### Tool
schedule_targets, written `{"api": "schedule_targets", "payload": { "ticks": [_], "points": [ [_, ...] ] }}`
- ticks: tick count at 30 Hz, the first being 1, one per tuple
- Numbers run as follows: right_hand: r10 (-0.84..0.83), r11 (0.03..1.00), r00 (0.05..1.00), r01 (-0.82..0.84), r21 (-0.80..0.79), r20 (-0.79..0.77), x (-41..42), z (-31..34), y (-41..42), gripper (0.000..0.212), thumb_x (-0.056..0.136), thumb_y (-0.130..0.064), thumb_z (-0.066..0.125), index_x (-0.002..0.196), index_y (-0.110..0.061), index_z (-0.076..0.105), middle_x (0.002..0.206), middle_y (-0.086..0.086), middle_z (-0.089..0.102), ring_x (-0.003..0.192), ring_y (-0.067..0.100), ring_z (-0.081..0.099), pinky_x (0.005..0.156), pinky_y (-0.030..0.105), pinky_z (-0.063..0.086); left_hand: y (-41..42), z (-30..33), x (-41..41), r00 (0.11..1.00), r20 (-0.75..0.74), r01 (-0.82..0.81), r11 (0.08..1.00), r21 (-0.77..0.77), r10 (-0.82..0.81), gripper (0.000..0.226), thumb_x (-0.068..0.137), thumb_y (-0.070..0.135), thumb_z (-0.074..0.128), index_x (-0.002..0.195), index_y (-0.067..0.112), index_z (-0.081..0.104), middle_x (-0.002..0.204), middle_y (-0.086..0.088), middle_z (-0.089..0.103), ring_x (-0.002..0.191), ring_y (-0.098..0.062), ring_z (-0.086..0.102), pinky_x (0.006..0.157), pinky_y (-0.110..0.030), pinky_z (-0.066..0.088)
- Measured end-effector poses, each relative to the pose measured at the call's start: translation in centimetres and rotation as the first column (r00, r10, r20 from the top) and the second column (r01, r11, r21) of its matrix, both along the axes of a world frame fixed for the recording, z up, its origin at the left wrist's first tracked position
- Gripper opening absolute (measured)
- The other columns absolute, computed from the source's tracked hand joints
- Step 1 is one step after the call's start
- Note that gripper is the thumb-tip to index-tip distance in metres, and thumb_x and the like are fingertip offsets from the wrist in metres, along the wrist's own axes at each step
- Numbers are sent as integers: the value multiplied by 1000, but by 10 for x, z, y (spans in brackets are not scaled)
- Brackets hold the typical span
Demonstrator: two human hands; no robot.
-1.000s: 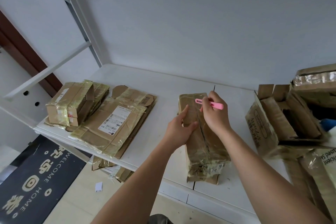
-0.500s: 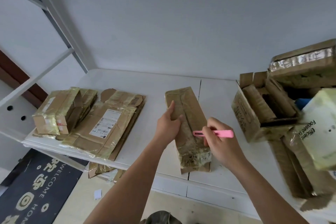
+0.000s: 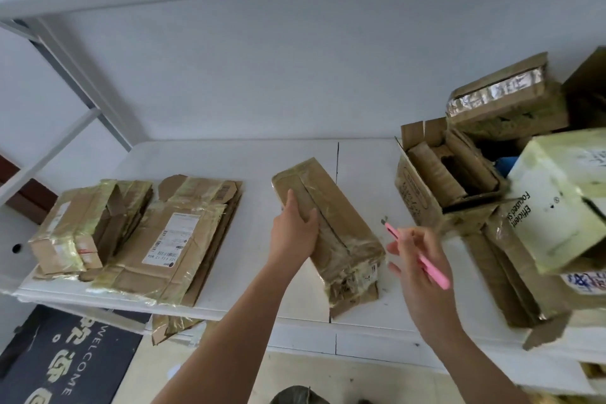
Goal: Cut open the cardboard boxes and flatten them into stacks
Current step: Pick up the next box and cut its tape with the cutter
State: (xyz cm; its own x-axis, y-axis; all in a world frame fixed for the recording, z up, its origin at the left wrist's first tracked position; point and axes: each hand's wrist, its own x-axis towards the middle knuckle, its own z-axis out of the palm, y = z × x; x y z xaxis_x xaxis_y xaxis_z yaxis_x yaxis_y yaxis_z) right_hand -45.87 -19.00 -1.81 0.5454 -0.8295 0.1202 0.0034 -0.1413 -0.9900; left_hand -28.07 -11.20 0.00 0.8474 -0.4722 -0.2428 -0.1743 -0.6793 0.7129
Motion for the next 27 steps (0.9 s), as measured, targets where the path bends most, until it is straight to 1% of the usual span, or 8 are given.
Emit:
{"api": "schedule_targets", "payload": {
  "ticks": [4,7,9,11,14,18,23,27],
  "points": [
    [-58,998,995,58,2,84,11,-10,3,28,98,-48,50,99,-20,55,85,-3,67,65,10,62,57,32,55,2,8,-7,979,204,-31,965,262,-24,55,100,42,46,143,10,36,101,-5,62,96,-26,61,69,-31,40],
    [-63,998,991,61,23,115,27,-12,-14,16,98,-32,47,99,-18,56,88,-3,68,74,4,64,66,20,54,8,16,-6,908,372,-33,852,522,-192,34,101,44,45,109,14,58,105,-4,61,94,-23,62,64,-29,38],
    [-15,998,993,7,70,116,43,-13,-26,14,99,-29,47,101,-20,58,94,1,69,90,7,68,79,27,57,8,20,-3,798,487,-50,766,640,-355,26,102,35,47,116,16,59,120,-5,50,108,-21,53,69,-28,40],
    [39,991,990,-56,124,136,57,-17,-36,15,102,-28,48,104,-21,61,101,5,69,100,13,67,87,40,56,7,19,10,711,521,78,789,609,-472,37,101,29,49,138,22,45,137,-5,38,126,-23,41,92,-33,42],
    [61,986,981,-88,140,184,65,-18,-39,19,103,-25,46,108,-17,62,108,4,69,105,15,66,88,36,54,8,16,38,682,372,435,758,487,-630,55,101,36,48,152,37,27,161,6,19,149,-18,15,121,-45,11],
    [67,984,973,-101,147,220,62,-20,-33,23,102,-20,46,111,-6,62,101,10,67,102,10,65,84,19,51,12,3,57,738,245,525,764,375,-628,56,98,51,44,151,41,28,161,16,16,150,-8,1,120,-52,-8],
    [-98,970,964,37,241,246,56,-27,-30,24,97,-31,58,109,-12,66,100,4,69,101,16,67,90,34,54,11,5,56,698,370,469,781,412,-613,61,95,58,42,150,32,34,144,15,36,138,-6,32,121,-47,-8],
    [-146,970,945,78,232,292,50,-31,-28,12,93,-24,67,100,-15,67,92,7,69,92,26,67,84,37,55,11,-2,40,764,401,400,859,320,-505,58,98,54,41,145,20,43,135,6,43,127,-19,40,119,-43,22]
  ]
}}
